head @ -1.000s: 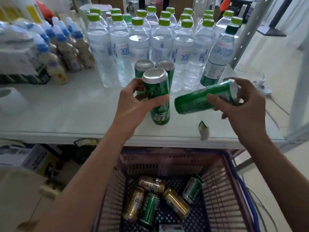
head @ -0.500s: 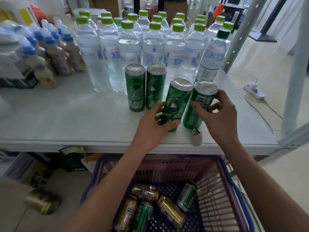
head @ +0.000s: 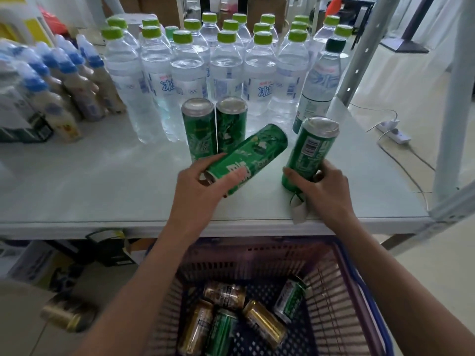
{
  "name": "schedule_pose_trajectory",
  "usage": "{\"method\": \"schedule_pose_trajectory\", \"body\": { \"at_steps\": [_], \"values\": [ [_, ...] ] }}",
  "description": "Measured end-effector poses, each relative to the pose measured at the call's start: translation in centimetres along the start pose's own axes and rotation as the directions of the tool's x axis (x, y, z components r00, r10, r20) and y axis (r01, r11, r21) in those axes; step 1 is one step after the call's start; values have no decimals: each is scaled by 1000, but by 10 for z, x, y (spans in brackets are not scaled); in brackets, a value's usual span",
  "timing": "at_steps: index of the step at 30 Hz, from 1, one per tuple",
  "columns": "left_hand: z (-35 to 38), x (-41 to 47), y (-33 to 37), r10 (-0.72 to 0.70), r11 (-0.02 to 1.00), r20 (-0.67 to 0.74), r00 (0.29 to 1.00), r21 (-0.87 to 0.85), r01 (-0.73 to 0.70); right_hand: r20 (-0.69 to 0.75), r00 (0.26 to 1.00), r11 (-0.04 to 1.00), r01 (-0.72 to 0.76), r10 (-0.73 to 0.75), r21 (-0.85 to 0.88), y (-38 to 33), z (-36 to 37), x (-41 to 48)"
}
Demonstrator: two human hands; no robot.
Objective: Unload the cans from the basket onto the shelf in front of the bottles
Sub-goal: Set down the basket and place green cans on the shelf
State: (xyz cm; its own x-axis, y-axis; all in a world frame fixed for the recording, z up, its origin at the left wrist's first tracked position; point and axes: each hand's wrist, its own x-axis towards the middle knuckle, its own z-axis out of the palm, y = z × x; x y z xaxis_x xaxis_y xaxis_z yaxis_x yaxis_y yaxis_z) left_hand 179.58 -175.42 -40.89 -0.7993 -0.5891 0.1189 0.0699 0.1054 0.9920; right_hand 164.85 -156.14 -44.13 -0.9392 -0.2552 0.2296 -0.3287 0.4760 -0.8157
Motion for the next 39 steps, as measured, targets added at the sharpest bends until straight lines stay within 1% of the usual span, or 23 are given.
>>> {"method": "schedule_pose_trajectory", "body": {
  "at_steps": [2,6,7,11,14,16,20,22,25,27,28,30,31,32,34,35,37,39],
  "values": [
    [-4,2,7,43,999,-45,998,11,-43,0,1000,1000,5,-5,-8,-2,1,0],
    [-3,8,34,192,974,-85,978,139,-179,7,1000,1000,25,-25,-18,-4,2,-3],
    [-1,9,39,213,969,-96,972,145,-198,5,1000,999,30,-30,-16,-5,2,-3],
    [12,16,43,239,969,-103,966,88,-230,10,999,999,32,-32,15,-6,1,-5],
    [20,23,33,220,975,-96,971,-5,-221,20,999,999,39,-40,20,-5,1,-5],
    [26,28,25,220,975,-76,972,-17,-222,38,998,999,46,-46,3,-3,1,-4],
    [39,36,16,287,958,-21,958,-22,-287,78,995,998,61,-59,-30,2,1,-1],
    [48,35,16,305,951,50,951,37,-307,77,995,997,68,-66,-27,4,1,1],
    [55,28,10,324,918,186,927,175,-356,78,994,997,79,-77,-16,6,2,2],
    [54,24,1,328,902,225,918,214,-375,97,993,998,67,-69,19,8,1,4],
    [54,23,-3,314,913,218,924,198,-357,110,992,997,62,-67,48,9,1,5],
    [52,19,-12,235,954,183,955,147,-263,137,988,993,59,-73,100,10,-2,7],
    [52,16,-17,199,962,164,966,158,-224,150,986,991,55,-72,118,9,-3,8],
    [52,13,-22,189,950,132,973,225,-215,165,984,990,46,-68,136,9,-5,8],
    [52,10,-32,244,881,55,968,405,-245,215,975,982,21,-62,186,7,-10,10],
    [54,9,-35,275,858,39,961,441,-264,246,967,978,9,-61,207,7,-12,10],
    [58,9,-38,284,867,51,957,413,-279,286,956,974,-5,-61,227,7,-16,12],
    [60,11,-38,294,879,52,954,377,-291,270,961,972,-9,-56,236,8,-16,12]
  ]
}}
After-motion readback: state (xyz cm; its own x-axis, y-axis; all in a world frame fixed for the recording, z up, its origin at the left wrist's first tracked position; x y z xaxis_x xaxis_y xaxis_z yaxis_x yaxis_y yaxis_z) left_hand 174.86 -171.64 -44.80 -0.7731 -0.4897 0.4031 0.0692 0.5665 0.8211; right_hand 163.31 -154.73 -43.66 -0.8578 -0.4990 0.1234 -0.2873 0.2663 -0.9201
